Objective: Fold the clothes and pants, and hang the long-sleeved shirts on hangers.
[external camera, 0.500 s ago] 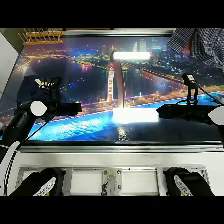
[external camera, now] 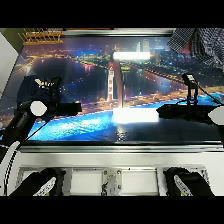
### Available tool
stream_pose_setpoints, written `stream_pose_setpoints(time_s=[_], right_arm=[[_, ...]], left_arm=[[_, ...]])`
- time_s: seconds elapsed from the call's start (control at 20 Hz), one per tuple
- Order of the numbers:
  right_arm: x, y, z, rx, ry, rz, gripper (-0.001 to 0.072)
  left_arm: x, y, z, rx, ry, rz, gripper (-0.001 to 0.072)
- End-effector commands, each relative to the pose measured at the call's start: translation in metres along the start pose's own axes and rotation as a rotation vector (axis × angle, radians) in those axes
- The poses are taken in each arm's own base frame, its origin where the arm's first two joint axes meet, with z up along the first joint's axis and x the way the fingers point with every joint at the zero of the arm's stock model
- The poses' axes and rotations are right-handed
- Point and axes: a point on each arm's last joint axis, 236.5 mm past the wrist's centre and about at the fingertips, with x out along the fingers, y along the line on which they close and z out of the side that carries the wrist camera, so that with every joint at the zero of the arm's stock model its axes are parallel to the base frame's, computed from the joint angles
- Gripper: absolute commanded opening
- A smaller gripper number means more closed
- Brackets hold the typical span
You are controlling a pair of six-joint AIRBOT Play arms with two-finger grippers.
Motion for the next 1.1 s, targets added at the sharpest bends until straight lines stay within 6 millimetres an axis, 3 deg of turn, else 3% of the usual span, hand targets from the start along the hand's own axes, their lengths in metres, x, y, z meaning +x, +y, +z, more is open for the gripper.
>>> stream_pose_setpoints(time_s=[0.0,0.2,0.25,0.3,0.35,0.5,0.65,0.8,0.95,1.05], right_arm=[[0.000,0.000,0.000,0.000,0.001,0.001,0.0023],[0.000,0.000,0.000,0.000,0.001,0.001,0.0023],[0.000,0.000,0.000,0.000,0.001,0.001,0.0023],[0.000,0.000,0.000,0.000,0.001,0.001,0.0023],[0.000,0.000,0.000,0.000,0.001,0.001,0.0023],[0.000,0.000,0.000,-0.001,0.001,0.001,0.0023],[0.000,0.000,0.000,-0.001,0.001,0.001,0.0023],[0.000,0.000,0.000,0.000,0.001,0.001,0.0023],[0.000,0.000,0.000,0.000,0.001,0.001,0.0023],[0.000,0.000,0.000,-0.001,0.001,0.001,0.0023]], left_arm=[[0.000,0.000,0.000,0.001,0.000,0.000,0.0008],[0.000,0.000,0.003,0.002,-0.011,0.000,0.0008],[-0.001,0.003,0.010,0.008,-0.040,0.009,0.0113],[-0.008,0.013,0.025,0.037,-0.079,0.048,0.0626],[-0.021,0.031,0.048,0.064,-0.132,0.118,0.0695],[-0.066,0.112,0.113,0.054,-0.221,0.349,0.0696],[-0.076,0.193,0.141,-0.088,-0.213,0.451,0.0696],[-0.046,0.246,0.138,-0.183,-0.112,0.479,0.0696],[-0.008,0.272,0.127,-0.206,0.015,0.487,0.0696],[0.014,0.277,0.121,-0.212,0.075,0.479,0.0696]])
